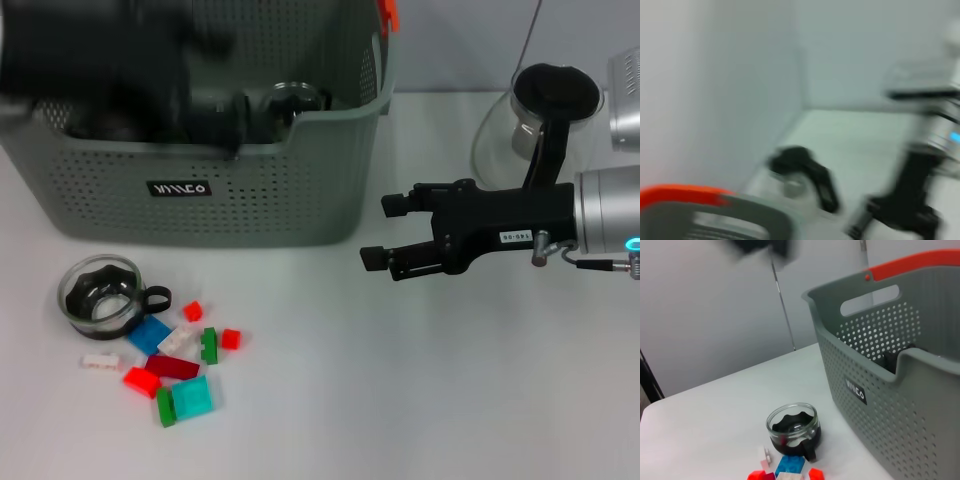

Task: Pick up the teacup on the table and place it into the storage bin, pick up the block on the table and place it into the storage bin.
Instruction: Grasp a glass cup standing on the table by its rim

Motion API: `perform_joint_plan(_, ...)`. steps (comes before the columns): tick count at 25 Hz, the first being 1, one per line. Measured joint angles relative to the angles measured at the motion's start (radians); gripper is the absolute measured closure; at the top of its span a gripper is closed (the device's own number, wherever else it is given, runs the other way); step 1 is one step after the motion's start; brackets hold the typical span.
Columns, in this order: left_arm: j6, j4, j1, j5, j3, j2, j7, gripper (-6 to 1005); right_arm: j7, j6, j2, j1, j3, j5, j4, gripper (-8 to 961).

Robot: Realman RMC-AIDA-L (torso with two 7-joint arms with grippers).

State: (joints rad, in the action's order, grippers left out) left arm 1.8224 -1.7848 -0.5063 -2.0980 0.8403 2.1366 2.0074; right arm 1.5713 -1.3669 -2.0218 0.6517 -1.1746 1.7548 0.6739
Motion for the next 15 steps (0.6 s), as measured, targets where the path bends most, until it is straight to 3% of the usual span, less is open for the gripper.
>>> perform_joint_plan(6, 0.187, -0.045, 0.103, -0.027, -0.022, 0.025, -0.167, 167, 0.000, 0.000, -0.002, 0.001, 0.012, 0.000, -0.005, 39)
perform_joint_plan(10, 0.159, -0.005, 0.137, -0.163, -0.007, 0.027, -0.258, 168, 0.000, 0.001, -0.010, 0.002, 0.011, 0.000, -0.009, 39)
perform_joint_plan(15, 0.044, 0.106, 0.116, -0.433, 0.038, 0.028, -0.314, 168, 0.007, 0.010, -0.016, -0.003, 0.011, 0.000, -0.011, 39)
